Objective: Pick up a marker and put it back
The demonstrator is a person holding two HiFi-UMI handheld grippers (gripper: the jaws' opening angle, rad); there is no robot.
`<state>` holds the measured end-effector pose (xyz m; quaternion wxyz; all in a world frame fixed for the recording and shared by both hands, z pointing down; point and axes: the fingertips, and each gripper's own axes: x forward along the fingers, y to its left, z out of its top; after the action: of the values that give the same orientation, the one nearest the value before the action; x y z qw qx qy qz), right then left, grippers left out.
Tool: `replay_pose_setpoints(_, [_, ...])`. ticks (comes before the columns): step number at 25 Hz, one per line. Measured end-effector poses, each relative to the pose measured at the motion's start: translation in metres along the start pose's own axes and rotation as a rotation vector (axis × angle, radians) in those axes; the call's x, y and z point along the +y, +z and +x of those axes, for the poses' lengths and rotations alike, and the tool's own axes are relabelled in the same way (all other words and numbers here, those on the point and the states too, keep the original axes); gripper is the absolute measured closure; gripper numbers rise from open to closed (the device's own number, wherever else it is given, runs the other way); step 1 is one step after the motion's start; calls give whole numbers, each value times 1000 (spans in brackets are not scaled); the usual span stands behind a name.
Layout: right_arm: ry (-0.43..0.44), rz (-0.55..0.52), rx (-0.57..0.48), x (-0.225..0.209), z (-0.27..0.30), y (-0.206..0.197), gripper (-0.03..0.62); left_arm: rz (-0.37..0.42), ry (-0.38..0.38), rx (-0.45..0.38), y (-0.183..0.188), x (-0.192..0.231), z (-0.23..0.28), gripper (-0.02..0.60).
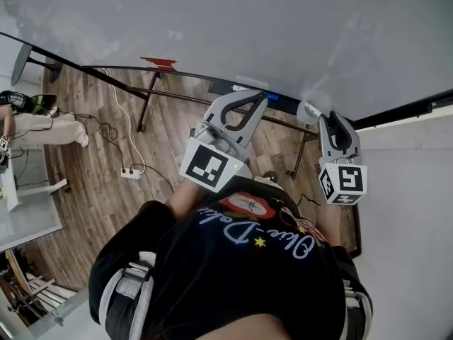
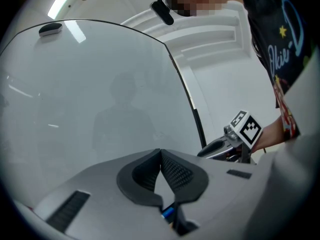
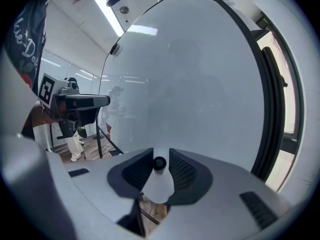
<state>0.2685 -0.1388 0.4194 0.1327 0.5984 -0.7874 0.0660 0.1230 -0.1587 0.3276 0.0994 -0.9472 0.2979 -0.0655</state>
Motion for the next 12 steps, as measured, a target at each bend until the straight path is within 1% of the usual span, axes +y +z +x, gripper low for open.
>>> replay_pose_setpoints(4, [-19, -2, -66, -1, -7, 21, 497, -14, 2, -6, -1, 0, 0, 578])
replay_pose_setpoints(8, [-14, -5, -128, -1, -11, 43, 500, -21, 2, -15, 1, 1, 2, 578])
replay_pose_setpoints(12, [-9, -5, -191, -1, -17, 60, 543, -26, -3, -14, 0, 2, 5, 578])
